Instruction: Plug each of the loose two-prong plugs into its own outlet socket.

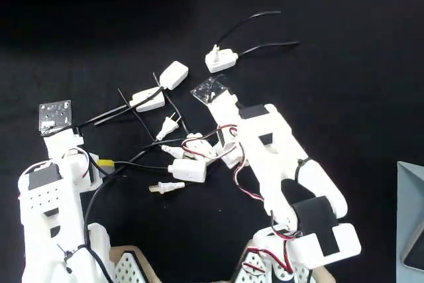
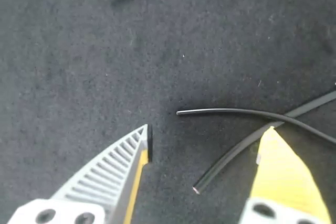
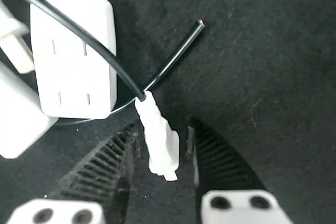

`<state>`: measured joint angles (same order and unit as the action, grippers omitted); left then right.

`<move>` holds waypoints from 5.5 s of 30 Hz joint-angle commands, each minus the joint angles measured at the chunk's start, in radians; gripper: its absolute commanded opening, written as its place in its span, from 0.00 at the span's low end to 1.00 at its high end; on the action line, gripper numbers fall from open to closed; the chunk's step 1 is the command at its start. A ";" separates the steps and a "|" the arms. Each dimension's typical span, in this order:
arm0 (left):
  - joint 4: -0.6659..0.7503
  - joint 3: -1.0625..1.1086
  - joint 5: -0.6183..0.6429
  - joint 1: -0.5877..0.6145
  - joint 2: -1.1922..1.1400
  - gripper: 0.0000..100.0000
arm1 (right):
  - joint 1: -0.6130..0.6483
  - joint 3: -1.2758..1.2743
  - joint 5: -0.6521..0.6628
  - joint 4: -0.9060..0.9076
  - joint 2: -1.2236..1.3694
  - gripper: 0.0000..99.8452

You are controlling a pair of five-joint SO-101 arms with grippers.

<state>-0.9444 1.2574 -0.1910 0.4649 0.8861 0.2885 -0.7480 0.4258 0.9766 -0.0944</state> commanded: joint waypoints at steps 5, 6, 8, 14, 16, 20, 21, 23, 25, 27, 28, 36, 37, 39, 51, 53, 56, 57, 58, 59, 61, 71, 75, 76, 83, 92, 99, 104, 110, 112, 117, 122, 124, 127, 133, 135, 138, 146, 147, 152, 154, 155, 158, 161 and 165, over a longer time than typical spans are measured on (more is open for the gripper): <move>0.012 -0.002 0.002 -0.002 0.017 0.33 | -0.008 0.001 0.009 -0.012 -0.039 0.04; 0.012 -0.002 0.002 -0.002 0.017 0.33 | -0.008 0.001 0.009 -0.012 -0.039 0.03; 0.012 -0.002 0.002 -0.002 0.017 0.33 | -0.008 -0.004 0.009 -0.012 -0.039 0.04; 0.011 -0.001 0.002 -0.002 0.017 0.33 | -0.029 -0.025 0.009 -0.008 -0.039 0.06; 0.011 -0.001 0.002 -0.002 0.017 0.33 | -0.043 -0.025 0.011 -0.006 -0.039 0.06; 0.011 -0.001 0.002 -0.002 0.017 0.33 | -0.061 -0.044 0.078 0.003 -0.039 0.06; 0.011 -0.001 0.002 -0.002 0.017 0.33 | -0.061 -0.054 0.086 0.003 -0.039 0.06; 0.011 -0.001 0.002 -0.002 0.017 0.33 | -0.061 -0.071 0.091 0.003 -0.039 0.06; 0.011 -0.001 0.002 -0.005 0.017 0.33 | -0.060 -0.074 0.091 0.003 -0.041 0.04; 0.011 -0.001 0.002 -0.007 0.017 0.33 | -0.060 -0.073 0.091 0.003 -0.048 0.01; 0.011 -0.001 0.002 -0.008 0.017 0.33 | -0.058 -0.073 0.091 0.003 -0.048 0.02; 0.015 -0.002 0.002 -0.010 0.017 0.33 | -0.061 0.053 0.049 0.155 -0.189 0.01; 0.015 -0.010 0.002 -0.010 0.017 0.33 | -0.061 0.070 0.021 0.172 -0.232 0.01; 0.012 -0.035 0.002 -0.010 0.017 0.33 | -0.057 0.087 -0.021 0.193 -0.329 0.01; 0.009 -0.314 0.008 -0.117 0.003 0.32 | -0.049 0.024 -0.376 0.143 -0.786 0.01; 0.006 -0.352 0.005 -0.170 -0.014 0.32 | -0.021 -0.035 -0.423 0.083 -0.846 0.01; -0.064 -0.469 0.008 -0.254 -0.103 0.32 | 0.023 -0.117 -0.470 0.006 -0.952 0.01; -0.094 -0.518 0.008 -0.282 -0.147 0.32 | 0.048 -0.136 -0.480 -0.006 -0.990 0.01; -0.124 -0.570 0.009 -0.306 -0.195 0.32 | 0.074 -0.150 -0.489 -0.008 -1.029 0.01; -0.150 -0.622 0.009 -0.329 -0.242 0.32 | 0.107 -0.162 -0.496 -0.008 -1.066 0.01; -0.198 -0.720 0.009 -0.366 -0.324 0.32 | 0.178 -0.186 -0.499 -0.006 -1.127 0.01; -0.427 -1.001 0.092 -0.562 -0.311 0.32 | 0.278 -0.303 -0.499 -0.014 -1.187 0.01; -0.430 -0.992 0.189 -0.633 -0.261 0.32 | 0.304 -0.308 -0.500 -0.014 -1.185 0.01; -0.423 -0.978 0.203 -0.647 -0.247 0.32 | 0.316 -0.308 -0.500 -0.014 -1.185 0.01; -0.423 -0.883 0.270 -0.782 -0.140 0.32 | 0.354 -0.309 -0.500 -0.012 -1.185 0.01; -0.385 -0.710 0.261 -0.854 0.069 0.32 | 0.354 -0.309 -0.500 -0.012 -1.185 0.01; -0.328 -0.680 0.258 -0.642 0.164 0.32 | 0.304 -0.311 -0.500 -0.006 -1.185 0.01; -0.244 -0.694 0.138 -0.503 0.040 0.32 | 0.153 -0.312 -0.500 -0.006 -1.184 0.01; -0.224 -0.911 0.028 -0.475 -0.382 0.32 | 0.049 -0.395 -0.500 -0.074 -1.184 0.01; -0.224 -1.013 -0.023 -0.475 -0.532 0.32 | 0.035 -0.433 -0.500 -0.109 -1.184 0.01; -0.226 -1.288 -0.095 -0.476 -0.864 0.33 | 0.031 -0.483 -0.500 -0.137 -1.185 0.01; -0.226 -1.532 -0.146 -0.476 -1.123 0.33 | 0.026 -0.487 -0.500 -0.133 -1.185 0.01; -0.226 -1.613 -0.163 -0.478 -1.208 0.33 | 0.026 -0.489 -0.500 -0.130 -1.185 0.01; -0.226 -1.709 -0.183 -0.490 -1.320 0.33 | 0.026 -0.489 -0.500 -0.129 -1.185 0.01; -0.224 -1.851 -0.187 -0.527 -1.496 0.33 | 0.026 -0.490 -0.500 -0.127 -1.185 0.01; -0.222 -1.899 -0.186 -0.541 -1.547 0.33 | 0.026 -0.501 -0.500 -0.129 -1.190 0.01; -0.222 -1.963 -0.183 -0.552 -1.625 0.32 | 0.026 -0.519 -0.500 -0.133 -1.193 0.01; -0.222 -2.111 -0.184 -0.575 -1.784 0.21 | 0.026 -0.521 -0.500 -0.133 -1.193 0.01; -0.222 -2.121 -0.184 -0.578 -1.800 0.20 | 0.026 -0.521 -0.500 -0.133 -1.193 0.01; -0.226 -2.157 -0.186 -0.590 -1.830 0.13 | 0.026 -0.521 -0.500 -0.130 -1.193 0.01; -0.236 -2.172 -0.187 -0.590 -1.829 0.09 | 0.026 -0.521 -0.500 -0.129 -1.193 0.01; -0.265 -2.195 -0.187 -0.590 -1.823 0.07 | 0.026 -0.521 -0.500 -0.129 -1.193 0.01; -0.410 -2.296 -0.189 -0.584 -1.791 0.03 | 0.026 -0.521 -0.500 -0.129 -1.193 0.01; -0.577 -2.402 -0.189 -0.582 -1.765 0.03 | 0.026 -0.521 -0.500 -0.129 -1.193 0.01; -0.767 -2.562 -0.190 -0.581 -1.760 0.03 | 0.026 -0.521 -0.500 -0.129 -1.194 0.01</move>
<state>-1.5842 -1.1546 -0.3721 -0.1151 -0.9597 0.3284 -1.2743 -0.0652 0.8615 -1.2774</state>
